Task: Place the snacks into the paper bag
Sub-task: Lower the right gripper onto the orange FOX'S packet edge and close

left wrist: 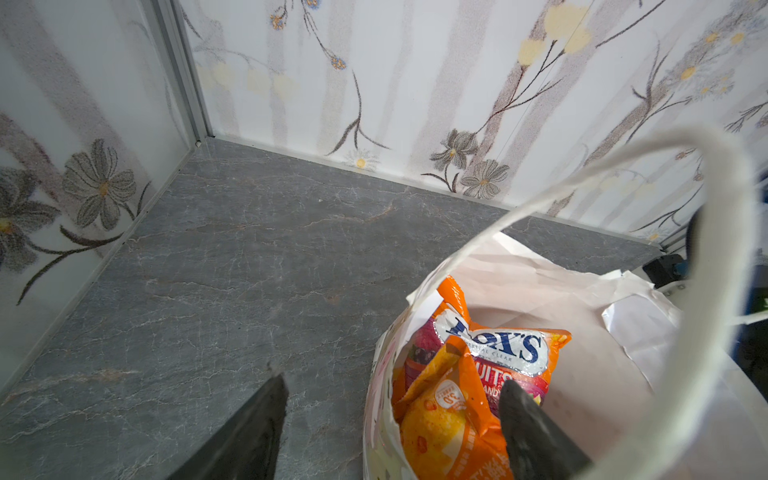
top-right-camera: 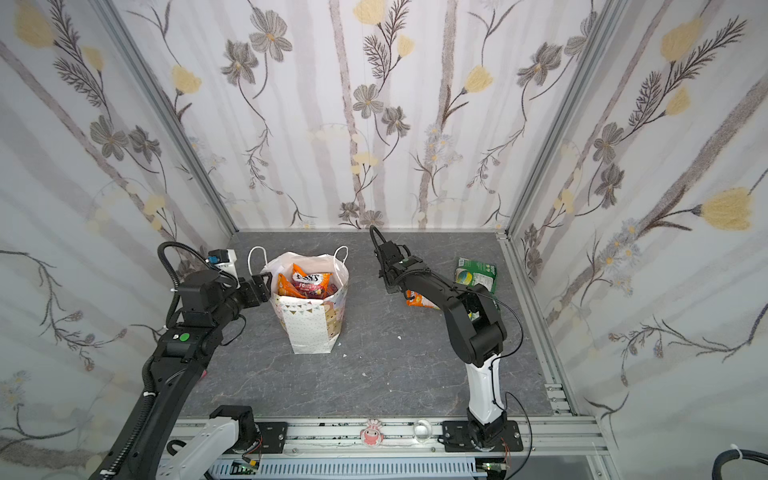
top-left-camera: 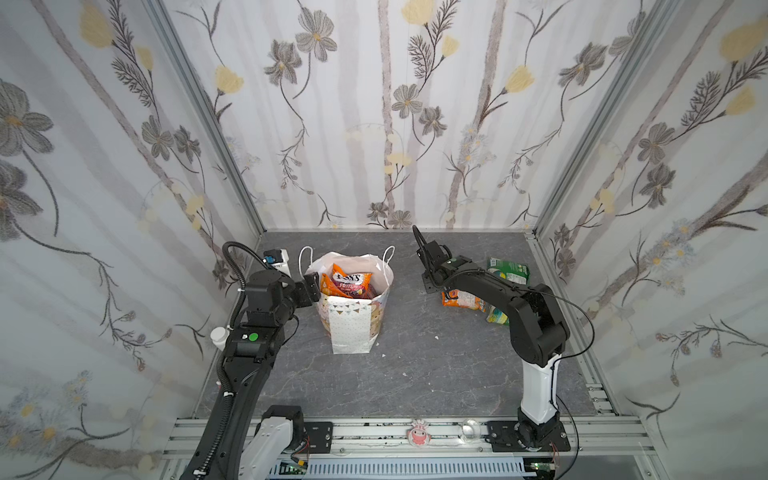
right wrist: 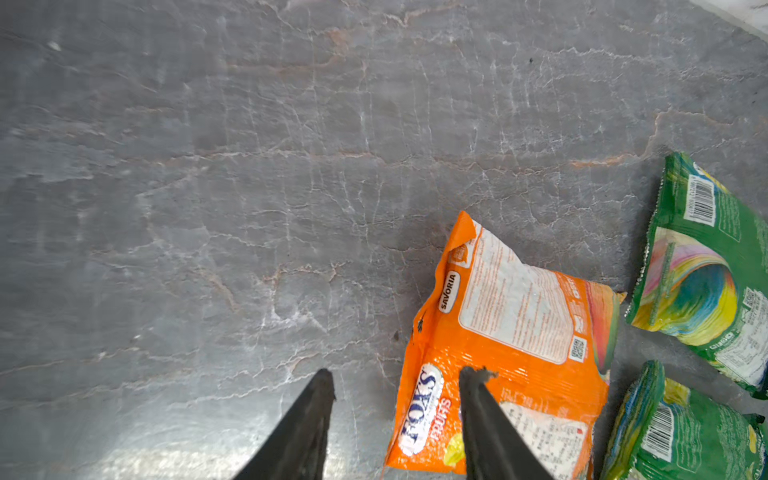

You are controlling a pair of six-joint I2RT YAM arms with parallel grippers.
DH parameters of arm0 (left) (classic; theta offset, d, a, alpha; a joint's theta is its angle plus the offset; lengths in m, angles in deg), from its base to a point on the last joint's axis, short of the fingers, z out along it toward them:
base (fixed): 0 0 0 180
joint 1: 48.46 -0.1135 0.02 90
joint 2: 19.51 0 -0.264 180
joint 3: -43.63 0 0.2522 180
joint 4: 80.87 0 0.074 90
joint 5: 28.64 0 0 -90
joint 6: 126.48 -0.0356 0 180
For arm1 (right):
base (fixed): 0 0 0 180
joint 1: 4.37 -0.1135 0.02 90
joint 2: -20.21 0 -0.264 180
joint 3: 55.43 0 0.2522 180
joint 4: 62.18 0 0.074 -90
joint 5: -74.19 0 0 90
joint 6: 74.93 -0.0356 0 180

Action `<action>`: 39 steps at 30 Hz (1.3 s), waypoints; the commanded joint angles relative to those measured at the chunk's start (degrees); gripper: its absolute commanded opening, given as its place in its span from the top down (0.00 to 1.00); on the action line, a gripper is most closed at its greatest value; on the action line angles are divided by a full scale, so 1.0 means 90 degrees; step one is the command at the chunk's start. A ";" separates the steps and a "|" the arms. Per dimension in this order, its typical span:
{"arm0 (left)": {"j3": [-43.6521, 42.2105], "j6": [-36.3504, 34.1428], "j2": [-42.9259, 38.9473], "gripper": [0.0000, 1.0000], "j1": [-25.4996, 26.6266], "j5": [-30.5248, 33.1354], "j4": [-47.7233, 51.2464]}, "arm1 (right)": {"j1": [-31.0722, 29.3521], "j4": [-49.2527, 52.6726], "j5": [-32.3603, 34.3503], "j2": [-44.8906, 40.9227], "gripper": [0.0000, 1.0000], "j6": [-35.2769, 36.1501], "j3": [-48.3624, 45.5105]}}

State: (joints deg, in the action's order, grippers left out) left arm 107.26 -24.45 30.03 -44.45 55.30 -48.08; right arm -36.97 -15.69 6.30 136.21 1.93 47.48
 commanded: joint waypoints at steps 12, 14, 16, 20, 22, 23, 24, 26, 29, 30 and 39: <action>-0.0014 0.0040 -0.0034 0.20 -0.0006 -0.0020 -0.0211 | -0.0008 0.0405 0.0739 0.0426 0.53 0.0209 0.0086; -0.0022 0.0040 -0.0044 0.20 -0.0005 -0.0010 -0.0227 | 0.0004 0.0430 0.0815 0.0529 0.53 0.0257 0.0114; -0.0023 0.0040 -0.0046 0.20 -0.0006 -0.0019 -0.0230 | 0.0014 0.0414 0.0791 0.0606 0.54 0.0279 0.0134; -0.0018 0.0040 -0.0035 0.20 -0.0005 -0.0035 -0.0229 | 0.0033 0.0254 0.0643 0.0692 0.55 0.0279 0.0134; -0.0023 0.0040 -0.0026 0.20 -0.0006 -0.0018 -0.0220 | 0.0042 0.0198 0.0625 0.0723 0.58 0.0269 0.0144; -0.0022 0.0039 -0.0033 0.20 -0.0006 -0.0010 -0.0219 | 0.0047 0.0186 0.0620 0.0750 0.62 0.0269 0.0153; -0.0023 0.0036 -0.0028 0.20 -0.0006 -0.0009 -0.0220 | 0.0057 0.0191 0.0620 0.0762 0.65 0.0264 0.0162; -0.0028 0.0036 -0.0026 0.20 -0.0004 -0.0011 -0.0229 | 0.0075 0.0188 0.0620 0.0801 0.68 0.0261 0.0159; -0.0022 0.0040 -0.0004 0.20 -0.0004 -0.0046 -0.0231 | 0.0103 0.0201 0.0644 0.0805 0.74 0.0260 0.0144; -0.0023 0.0040 -0.0004 0.20 -0.0007 -0.0039 -0.0229 | 0.0116 0.0207 0.0648 0.0802 0.76 0.0262 0.0144; -0.0033 0.0036 -0.0004 0.20 -0.0005 -0.0001 -0.0210 | 0.0173 0.0103 0.0092 0.0492 1.00 0.0253 0.0037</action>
State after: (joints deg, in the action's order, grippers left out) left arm 107.08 -24.41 29.98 -44.45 55.28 -48.08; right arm -35.65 -13.68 9.60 142.27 4.24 48.29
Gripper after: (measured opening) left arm 0.798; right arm 0.072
